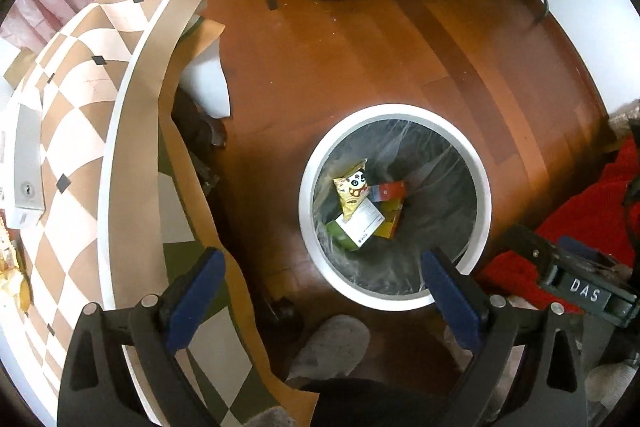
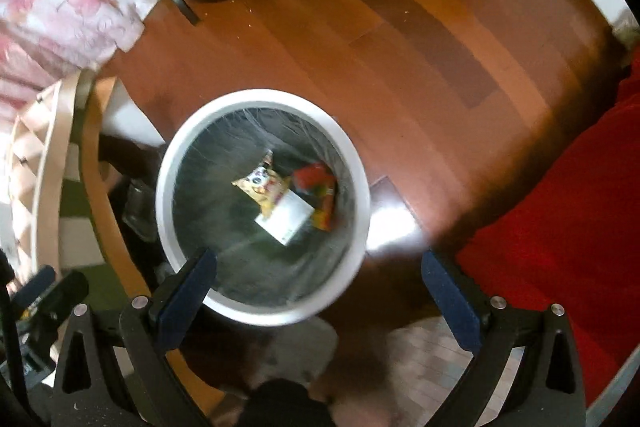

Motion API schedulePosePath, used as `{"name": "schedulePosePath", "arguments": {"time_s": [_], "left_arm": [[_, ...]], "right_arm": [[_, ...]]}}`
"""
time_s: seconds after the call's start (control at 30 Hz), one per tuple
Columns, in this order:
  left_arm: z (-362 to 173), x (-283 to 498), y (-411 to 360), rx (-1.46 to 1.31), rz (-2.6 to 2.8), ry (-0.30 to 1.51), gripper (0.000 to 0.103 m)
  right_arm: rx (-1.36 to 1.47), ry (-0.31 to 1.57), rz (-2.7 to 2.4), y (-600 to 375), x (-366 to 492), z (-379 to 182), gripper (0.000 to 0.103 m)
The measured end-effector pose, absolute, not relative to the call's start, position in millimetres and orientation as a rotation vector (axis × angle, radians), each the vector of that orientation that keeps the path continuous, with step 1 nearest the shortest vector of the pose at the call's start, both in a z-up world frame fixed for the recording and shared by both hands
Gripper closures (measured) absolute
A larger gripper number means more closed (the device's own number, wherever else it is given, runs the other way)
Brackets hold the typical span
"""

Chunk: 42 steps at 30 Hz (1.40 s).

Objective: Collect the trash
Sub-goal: 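Open both tools to drop the bag and carton into the bin, then move both tools back toward the table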

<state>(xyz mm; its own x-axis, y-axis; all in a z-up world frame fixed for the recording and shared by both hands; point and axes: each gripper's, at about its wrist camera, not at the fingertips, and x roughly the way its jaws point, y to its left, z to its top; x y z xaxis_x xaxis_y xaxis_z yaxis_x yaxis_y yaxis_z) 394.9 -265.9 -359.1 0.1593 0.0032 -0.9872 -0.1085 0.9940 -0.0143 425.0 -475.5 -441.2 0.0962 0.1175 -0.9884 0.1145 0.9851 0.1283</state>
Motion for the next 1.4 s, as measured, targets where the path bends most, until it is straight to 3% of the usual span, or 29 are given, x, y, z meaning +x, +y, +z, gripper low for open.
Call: {"name": "schedulePosePath", "arguments": {"time_s": [0.53, 0.93, 1.4], "left_arm": [[-300.7, 372.3, -272.9, -0.048, 0.084, 1.301, 0.003], [-222.0, 335.5, -270.7, -0.071, 0.054, 1.141, 0.003], [-159.7, 291.1, -194.2, -0.138, 0.188, 1.000, 0.003]], "right_arm": [[0.110, 1.435, -0.008, -462.8, 390.0, -374.1, 0.000], [0.131, 1.269, 0.017, -461.6, 344.8, -272.2, 0.000], [0.173, 1.154, 0.143, -403.2, 312.5, -190.2, 0.000]]}}
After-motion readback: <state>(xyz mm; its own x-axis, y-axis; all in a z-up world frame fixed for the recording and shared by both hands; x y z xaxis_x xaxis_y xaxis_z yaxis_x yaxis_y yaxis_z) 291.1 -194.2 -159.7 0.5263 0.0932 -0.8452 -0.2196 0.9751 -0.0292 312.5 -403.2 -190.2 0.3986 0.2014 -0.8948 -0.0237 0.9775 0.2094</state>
